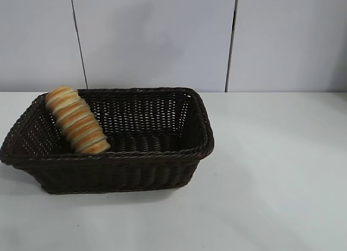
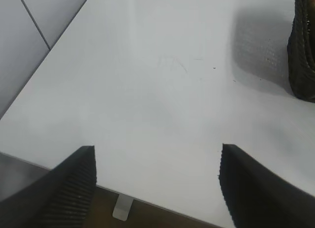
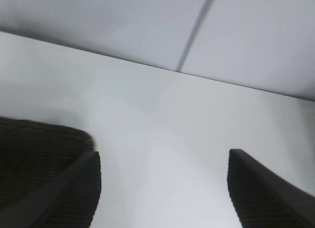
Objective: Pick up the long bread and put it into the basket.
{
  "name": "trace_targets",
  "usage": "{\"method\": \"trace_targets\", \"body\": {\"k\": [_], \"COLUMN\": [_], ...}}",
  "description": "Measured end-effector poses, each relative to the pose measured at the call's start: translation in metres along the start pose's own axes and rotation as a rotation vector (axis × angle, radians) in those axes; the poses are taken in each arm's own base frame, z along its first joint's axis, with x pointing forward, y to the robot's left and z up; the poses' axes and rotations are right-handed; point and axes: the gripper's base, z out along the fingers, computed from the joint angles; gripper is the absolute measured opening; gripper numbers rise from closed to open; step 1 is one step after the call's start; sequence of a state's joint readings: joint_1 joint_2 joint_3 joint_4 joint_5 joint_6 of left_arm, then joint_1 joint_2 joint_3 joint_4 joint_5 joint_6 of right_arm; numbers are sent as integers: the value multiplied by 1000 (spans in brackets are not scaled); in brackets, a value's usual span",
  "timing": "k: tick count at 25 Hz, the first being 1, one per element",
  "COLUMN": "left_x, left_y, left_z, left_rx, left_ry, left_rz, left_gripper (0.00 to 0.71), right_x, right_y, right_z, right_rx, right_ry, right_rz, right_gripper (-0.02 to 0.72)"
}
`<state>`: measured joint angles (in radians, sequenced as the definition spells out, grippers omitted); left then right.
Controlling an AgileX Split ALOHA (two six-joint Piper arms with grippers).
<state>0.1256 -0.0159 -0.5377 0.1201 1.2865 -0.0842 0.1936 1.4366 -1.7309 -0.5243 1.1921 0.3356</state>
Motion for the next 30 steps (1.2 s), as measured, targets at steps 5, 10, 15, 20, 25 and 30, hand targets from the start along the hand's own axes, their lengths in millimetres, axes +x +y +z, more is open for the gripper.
{"method": "trace_targets", "body": {"k": [5,10,15,20,25,30], "left_x": [0,0,0,0,0,0], "left_y": [0,0,0,0,0,0], "left_z": [0,0,0,0,0,0], "left_rx": [0,0,0,0,0,0], "left_ry": [0,0,0,0,0,0], "left_rz": [0,0,0,0,0,0], "left_gripper": [510,510,510,510,510,510], "right_x": [4,10,30,87,171,259], "right_y": [-43,-52,-78,-108,-123,-120], "right_z": [-7,-28,-104,-213,-274,-267], "right_rx": [78,44,-2,-144,-231,-242], "right_ry": [14,14,-135,-403,-586,-616], "right_rz": [60,60,104,155,161,167], "right_gripper": [495,495,495,495,495,495]}}
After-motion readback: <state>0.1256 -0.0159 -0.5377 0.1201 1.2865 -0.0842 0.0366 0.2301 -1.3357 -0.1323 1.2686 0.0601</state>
